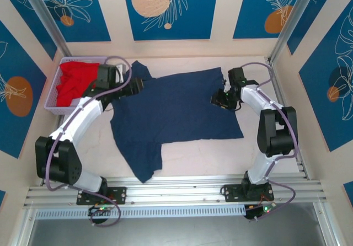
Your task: Fold the inside-out t-shirt
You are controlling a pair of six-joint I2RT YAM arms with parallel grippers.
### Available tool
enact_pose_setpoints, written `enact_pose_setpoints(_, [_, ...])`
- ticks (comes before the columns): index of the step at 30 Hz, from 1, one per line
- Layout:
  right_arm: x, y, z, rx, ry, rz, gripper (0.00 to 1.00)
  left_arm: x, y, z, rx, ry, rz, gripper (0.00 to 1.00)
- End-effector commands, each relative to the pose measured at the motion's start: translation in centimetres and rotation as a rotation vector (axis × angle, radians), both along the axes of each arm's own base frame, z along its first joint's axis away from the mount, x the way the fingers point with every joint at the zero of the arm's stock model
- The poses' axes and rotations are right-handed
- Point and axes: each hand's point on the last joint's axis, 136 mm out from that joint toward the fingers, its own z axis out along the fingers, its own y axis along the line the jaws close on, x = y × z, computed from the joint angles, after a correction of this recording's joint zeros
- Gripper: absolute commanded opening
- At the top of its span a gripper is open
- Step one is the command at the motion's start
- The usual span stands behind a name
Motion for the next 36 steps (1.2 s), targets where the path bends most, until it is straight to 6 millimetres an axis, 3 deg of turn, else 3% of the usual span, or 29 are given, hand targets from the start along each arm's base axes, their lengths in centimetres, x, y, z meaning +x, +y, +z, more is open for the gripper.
enact_pose_setpoints(1, [-3.7,-0.8,0.5,0.007,0.055,-0.038,0.43,-5.0,-0.6,-4.2,-0.017,0.161,-0.049,0.80])
enact_pose_setpoints(5, [-8.1,-4.3,0.2,-0.077,0.090,-0.145,0.45,-10.9,-0.9,-5.5,0.046,0.213,-0.073,0.80])
enact_pose_setpoints(8, [-10.7,-6.6,-0.8,-0.106,0.130,-0.241,0.48,-13.4,-1.1,-6.9,0.118,0.253,-0.101,0.80])
enact_pose_setpoints(11, [-12.6,-7.9,-2.0,-0.104,0.189,-0.307,0.49,-13.8,-1.8,-8.0,0.128,0.280,-0.122,0.80])
enact_pose_setpoints(16, [-14.5,-9.8,-4.0,-0.128,0.258,-0.383,0.49,-13.1,-3.8,-7.1,0.089,0.242,-0.166,0.80])
enact_pose_setpoints(21, [-13.5,-10.2,-4.7,-0.121,0.270,-0.404,0.48,-14.0,-4.7,-7.8,0.104,0.284,-0.219,0.80])
enact_pose_setpoints(32, [-11.7,-11.4,-6.3,-0.166,0.300,-0.408,0.42,-17.6,-3.3,-8.2,0.147,0.334,-0.203,0.79])
enact_pose_setpoints(36, [-11.5,-11.2,-6.9,-0.150,0.317,-0.403,0.36,-18.8,-2.8,-8.7,0.165,0.368,-0.198,0.79])
